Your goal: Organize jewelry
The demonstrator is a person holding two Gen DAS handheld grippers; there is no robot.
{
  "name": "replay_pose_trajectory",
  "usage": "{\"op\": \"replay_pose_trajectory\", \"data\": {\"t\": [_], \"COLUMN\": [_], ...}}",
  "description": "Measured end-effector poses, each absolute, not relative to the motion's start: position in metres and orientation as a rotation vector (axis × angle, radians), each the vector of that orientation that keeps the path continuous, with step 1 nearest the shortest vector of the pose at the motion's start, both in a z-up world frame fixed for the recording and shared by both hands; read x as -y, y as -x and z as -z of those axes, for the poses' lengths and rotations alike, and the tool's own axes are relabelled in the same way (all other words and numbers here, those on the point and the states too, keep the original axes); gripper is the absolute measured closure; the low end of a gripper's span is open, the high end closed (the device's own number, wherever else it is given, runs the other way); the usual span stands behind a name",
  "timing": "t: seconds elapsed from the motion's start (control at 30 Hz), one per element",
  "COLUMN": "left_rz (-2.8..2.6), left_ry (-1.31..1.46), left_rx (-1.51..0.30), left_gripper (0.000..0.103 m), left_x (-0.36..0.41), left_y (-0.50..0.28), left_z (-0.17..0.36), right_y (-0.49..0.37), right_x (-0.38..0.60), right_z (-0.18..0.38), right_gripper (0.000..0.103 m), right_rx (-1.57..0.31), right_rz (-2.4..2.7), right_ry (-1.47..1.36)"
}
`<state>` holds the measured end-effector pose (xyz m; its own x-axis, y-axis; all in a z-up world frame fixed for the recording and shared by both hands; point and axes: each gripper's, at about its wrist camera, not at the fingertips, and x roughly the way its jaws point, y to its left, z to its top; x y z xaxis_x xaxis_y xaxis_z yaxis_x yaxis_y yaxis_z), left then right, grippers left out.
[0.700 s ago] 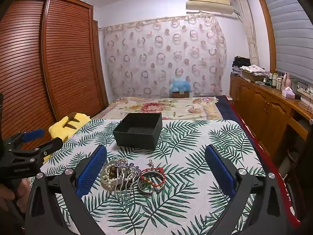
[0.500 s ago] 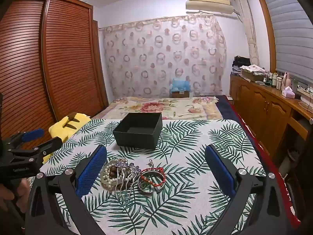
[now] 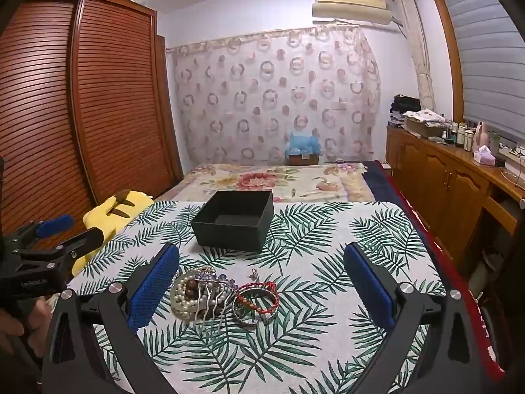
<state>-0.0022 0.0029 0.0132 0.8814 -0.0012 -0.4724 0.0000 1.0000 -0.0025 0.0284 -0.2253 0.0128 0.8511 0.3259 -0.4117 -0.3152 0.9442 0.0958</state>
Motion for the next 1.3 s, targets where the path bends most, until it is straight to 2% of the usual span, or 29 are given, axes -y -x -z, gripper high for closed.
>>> {"op": "replay_pose_trajectory", "data": {"t": [1.3], "left_rz": [-0.001], "left_ry": [0.006], "left_rx": [-0.477], "left_gripper": [0.006], "left_x": [0.0008], "left_y": [0.0084], "left_z": [-0.0214], "right_y": [-0.0267], "right_x": [0.2198], "right_z": [-0.0203], "right_gripper": [0.002], "right_rx": [-0.427], "right_rz": [-0.346], "right_ry": [-0.033]}}
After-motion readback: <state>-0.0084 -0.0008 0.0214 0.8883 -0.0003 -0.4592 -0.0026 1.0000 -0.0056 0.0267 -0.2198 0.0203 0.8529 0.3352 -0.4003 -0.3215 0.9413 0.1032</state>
